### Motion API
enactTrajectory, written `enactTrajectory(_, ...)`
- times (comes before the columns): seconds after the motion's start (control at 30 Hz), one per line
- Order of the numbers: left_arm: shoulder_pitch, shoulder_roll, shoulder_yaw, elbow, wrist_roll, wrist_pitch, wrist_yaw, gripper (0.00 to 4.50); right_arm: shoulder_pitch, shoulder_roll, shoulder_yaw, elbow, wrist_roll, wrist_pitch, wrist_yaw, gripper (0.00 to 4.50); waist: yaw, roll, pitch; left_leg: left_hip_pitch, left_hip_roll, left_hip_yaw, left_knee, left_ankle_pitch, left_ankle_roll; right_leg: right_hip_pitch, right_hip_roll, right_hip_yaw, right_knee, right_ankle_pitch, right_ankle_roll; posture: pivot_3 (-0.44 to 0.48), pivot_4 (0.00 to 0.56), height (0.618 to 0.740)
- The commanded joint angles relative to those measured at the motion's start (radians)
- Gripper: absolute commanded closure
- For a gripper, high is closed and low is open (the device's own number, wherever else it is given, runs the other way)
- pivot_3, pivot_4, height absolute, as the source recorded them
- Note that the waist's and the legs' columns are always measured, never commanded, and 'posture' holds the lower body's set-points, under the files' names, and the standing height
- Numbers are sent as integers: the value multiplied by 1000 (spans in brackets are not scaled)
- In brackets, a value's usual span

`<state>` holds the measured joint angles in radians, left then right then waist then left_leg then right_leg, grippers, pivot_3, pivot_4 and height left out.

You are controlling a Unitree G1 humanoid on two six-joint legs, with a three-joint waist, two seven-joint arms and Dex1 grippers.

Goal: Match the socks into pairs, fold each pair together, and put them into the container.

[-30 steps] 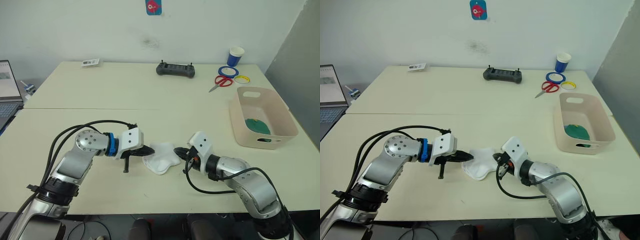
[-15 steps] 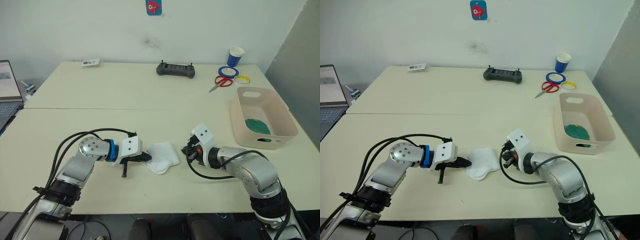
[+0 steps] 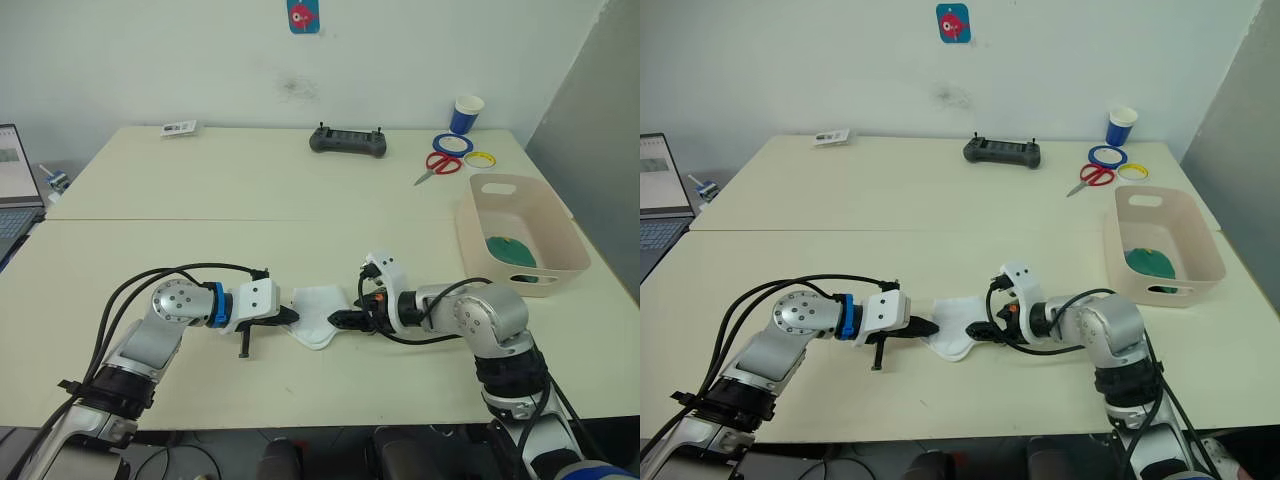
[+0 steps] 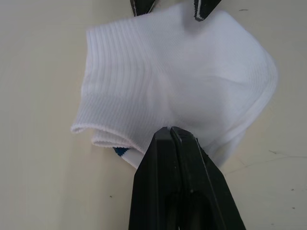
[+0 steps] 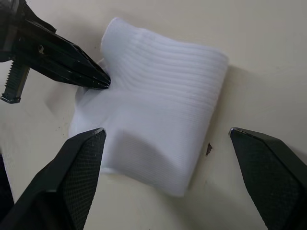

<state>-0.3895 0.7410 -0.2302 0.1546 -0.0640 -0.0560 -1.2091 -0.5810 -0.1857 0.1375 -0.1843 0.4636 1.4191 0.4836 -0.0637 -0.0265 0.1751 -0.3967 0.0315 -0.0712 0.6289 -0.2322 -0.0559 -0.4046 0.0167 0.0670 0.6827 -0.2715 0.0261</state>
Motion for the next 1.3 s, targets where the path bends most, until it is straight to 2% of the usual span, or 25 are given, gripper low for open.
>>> enactTrajectory(0.03, 20, 14, -26, 27, 44, 6, -1, 4500, -12, 50, 13, 53, 29, 28, 2, 25, -3, 0, -1, 0, 0, 0, 0, 0, 0, 0, 0, 0, 0, 0, 0, 0, 150, 740)
enactTrajectory(0.33, 17, 12, -18, 26, 39, 15, -1, 4500, -35, 197, -42, 121, 34, 38, -42, 25, -11, 2, -2, 0, 0, 0, 0, 0, 0, 0, 0, 0, 0, 0, 0, 0, 150, 740)
enactTrajectory(0.53, 15, 10, -11, 27, 34, 22, 5, 4500, -51, 225, -106, 169, 43, 29, -48, 25, -18, 2, -2, 0, 0, 0, 0, 0, 0, 0, 0, 0, 1, 0, 0, 0, 150, 740)
enactTrajectory(0.67, 15, 10, -5, 27, 29, 27, 10, 4500, -54, 221, -121, 182, 49, 20, -55, 936, -18, 2, -2, 0, 0, 0, 0, 0, 0, 0, 0, 0, 0, 0, 0, 0, 150, 740)
enactTrajectory(1.0, 3, -6, 31, 8, -40, 114, 13, 4500, -3, 260, -177, 70, 80, 71, -98, 4446, -18, 2, -2, -1, 0, 0, -1, 0, 0, -1, 0, 0, 0, 0, 0, 0, 150, 740)
enactTrajectory(1.17, -1, -18, 76, -54, -139, 216, -11, 4500, 78, 224, -143, -95, 84, 70, -125, 4446, -17, 3, -1, -3, 0, -1, -1, 0, 0, -2, 0, -1, -1, 0, 0, 0, 150, 740)
enactTrajectory(1.3, -55, -19, 103, -141, -247, 383, -32, 4500, 165, 184, -156, -296, 128, 99, -128, 4446, -16, 2, 1, -5, 0, -1, -1, 0, 0, -2, -1, -1, -2, -1, 1, 0, 150, 740)
